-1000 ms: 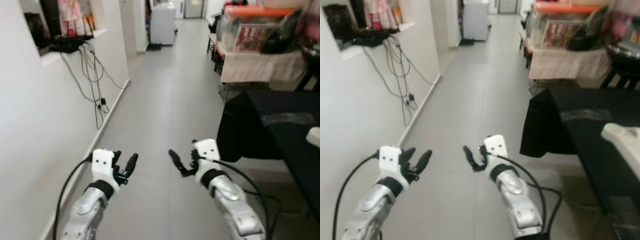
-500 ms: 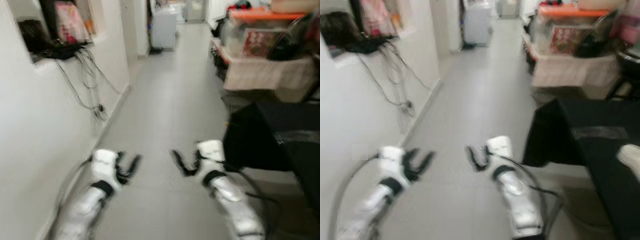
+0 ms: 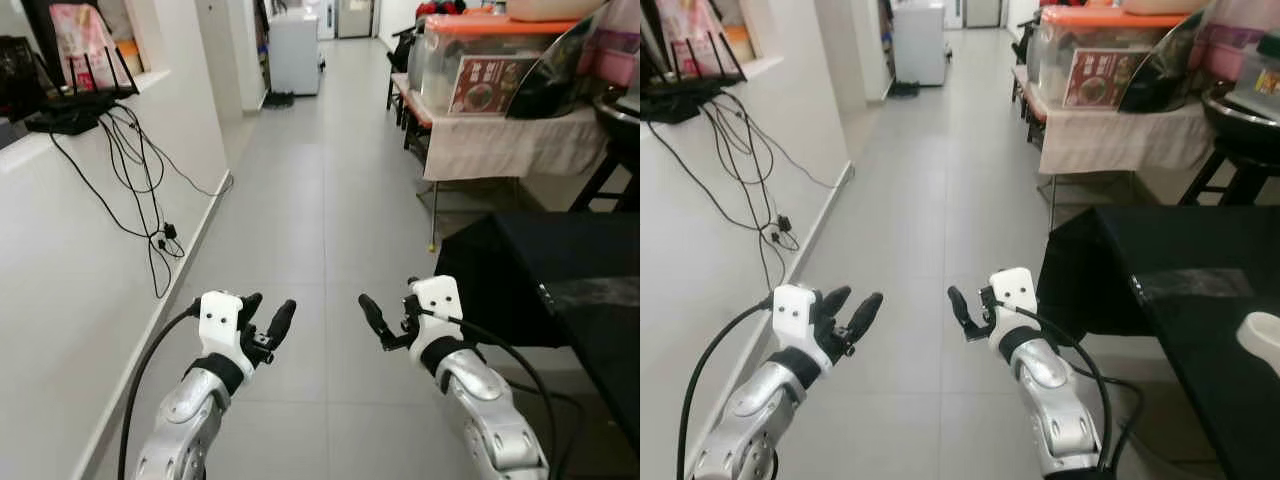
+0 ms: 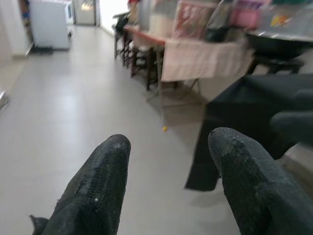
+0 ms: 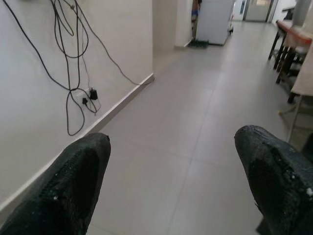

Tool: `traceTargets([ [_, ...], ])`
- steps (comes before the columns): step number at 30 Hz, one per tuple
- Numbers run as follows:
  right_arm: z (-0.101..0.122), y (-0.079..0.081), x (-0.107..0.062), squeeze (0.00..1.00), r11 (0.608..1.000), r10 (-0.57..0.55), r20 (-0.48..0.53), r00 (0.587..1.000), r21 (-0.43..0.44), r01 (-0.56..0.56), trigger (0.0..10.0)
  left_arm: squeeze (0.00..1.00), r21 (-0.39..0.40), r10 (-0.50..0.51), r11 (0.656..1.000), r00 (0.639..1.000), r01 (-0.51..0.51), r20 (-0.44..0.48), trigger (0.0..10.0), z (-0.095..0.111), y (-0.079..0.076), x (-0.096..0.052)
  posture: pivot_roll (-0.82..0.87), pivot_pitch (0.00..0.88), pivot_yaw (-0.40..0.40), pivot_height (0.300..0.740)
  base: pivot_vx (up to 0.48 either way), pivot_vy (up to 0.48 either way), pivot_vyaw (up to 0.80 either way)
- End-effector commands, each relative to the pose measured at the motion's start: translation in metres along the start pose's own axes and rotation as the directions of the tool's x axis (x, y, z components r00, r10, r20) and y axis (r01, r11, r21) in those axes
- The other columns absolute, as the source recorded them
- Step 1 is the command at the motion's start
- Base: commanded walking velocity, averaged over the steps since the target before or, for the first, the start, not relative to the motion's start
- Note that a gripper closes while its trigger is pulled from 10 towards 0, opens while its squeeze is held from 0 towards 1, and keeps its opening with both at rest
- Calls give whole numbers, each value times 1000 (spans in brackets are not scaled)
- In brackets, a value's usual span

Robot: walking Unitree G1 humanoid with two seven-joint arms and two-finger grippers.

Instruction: Building children table

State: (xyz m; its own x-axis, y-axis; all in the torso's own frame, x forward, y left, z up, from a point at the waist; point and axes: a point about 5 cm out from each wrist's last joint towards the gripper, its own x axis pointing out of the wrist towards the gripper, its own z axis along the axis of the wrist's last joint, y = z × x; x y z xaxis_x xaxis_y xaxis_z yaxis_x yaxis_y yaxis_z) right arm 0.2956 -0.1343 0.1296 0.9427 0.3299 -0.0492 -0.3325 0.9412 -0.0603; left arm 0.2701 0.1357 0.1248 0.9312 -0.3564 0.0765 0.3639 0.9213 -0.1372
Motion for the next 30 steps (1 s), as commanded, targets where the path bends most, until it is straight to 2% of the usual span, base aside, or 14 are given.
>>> traceTargets([
  [1, -1, -4, -2, 0, 1000, -11, -8, 1000, 3, 11, 10000, 0, 4, -5, 1000, 1000, 5, -8, 10000, 0, 0, 1, -131, 49, 15, 740, 300, 0, 0],
  [26, 2, -2, 0, 0, 1000, -4, -16, 1000, -7, 4, 10000, 0, 9, -2, 1000, 1000, 2, -7, 10000, 3, 3, 0, -111, 69, 23, 740, 299, 0, 0],
  [30, 1, -2, 1, 0, 1000, -2, -29, 1000, -10, 2, 10000, 0, 7, -5, 1000, 1000, 5, -8, 10000, 4, 2, 1, -112, 76, 16, 740, 297, 0, -800],
])
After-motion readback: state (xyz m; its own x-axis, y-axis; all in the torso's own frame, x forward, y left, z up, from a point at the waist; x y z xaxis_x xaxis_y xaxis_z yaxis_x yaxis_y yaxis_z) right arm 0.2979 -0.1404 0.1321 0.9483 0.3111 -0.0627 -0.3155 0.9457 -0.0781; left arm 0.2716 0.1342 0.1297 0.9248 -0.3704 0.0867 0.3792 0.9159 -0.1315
